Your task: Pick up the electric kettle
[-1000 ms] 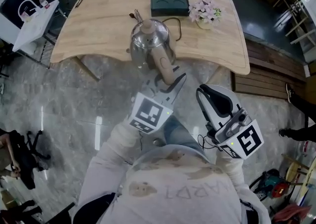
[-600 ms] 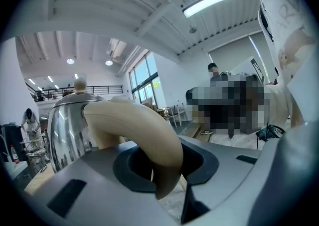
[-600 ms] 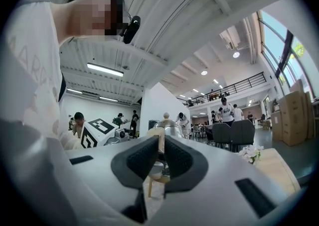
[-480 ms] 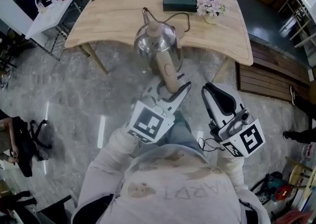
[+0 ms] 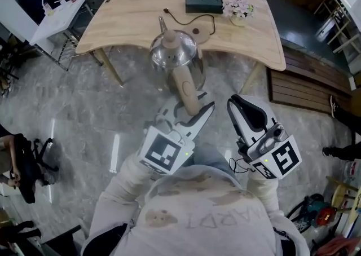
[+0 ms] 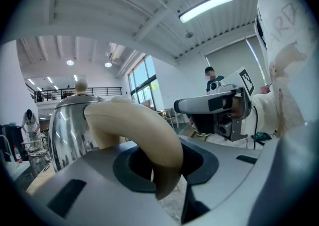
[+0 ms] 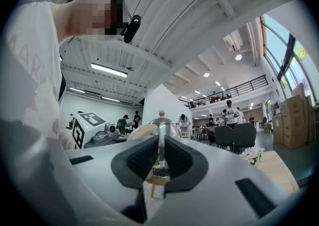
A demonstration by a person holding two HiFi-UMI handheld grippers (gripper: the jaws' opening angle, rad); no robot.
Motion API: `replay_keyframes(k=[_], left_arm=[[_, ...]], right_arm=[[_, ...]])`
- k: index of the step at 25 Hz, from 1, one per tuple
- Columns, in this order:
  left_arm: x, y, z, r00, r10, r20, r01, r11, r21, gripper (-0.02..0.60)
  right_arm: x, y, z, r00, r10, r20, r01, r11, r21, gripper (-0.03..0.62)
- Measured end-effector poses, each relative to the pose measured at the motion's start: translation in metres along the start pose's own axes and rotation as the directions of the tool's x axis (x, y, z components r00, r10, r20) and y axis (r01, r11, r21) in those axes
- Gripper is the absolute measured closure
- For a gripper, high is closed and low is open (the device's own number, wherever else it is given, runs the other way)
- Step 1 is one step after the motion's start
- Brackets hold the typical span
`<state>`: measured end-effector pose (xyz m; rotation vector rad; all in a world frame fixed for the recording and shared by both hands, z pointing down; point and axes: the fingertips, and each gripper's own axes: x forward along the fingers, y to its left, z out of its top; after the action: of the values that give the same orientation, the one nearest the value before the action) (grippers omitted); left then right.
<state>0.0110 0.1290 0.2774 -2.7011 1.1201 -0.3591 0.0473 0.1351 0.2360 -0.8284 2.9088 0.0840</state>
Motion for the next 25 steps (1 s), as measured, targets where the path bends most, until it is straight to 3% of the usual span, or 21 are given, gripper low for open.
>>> replay_keyframes(k=[6,19,25], left_arm=[[-0.009,-0.002,0.014,1.0,0.001,0.007,-0.001,1.0,0.01,0.48],[-0.012,-0.039,0.036,0.999,0.031,0.014,-0.031,0.998,-0.048,0.48],[-0.016,-0.063,0.044,0.999,0.042,0.006,-0.042,0.999,-0.009,0.48]], right_arm=[[0.008,-0.001,0.008,1.0,0.027,0.0,-0.027,1.0,-0.013,0.551],[-0.027,0.007,0.011,0.998,0.067,-0.018,-0.067,0.998,-0.008,0.551],[-0.046,0.019,0.013,0.995,0.095,-0.021,-0.095,0.995,-0.018,0.551]])
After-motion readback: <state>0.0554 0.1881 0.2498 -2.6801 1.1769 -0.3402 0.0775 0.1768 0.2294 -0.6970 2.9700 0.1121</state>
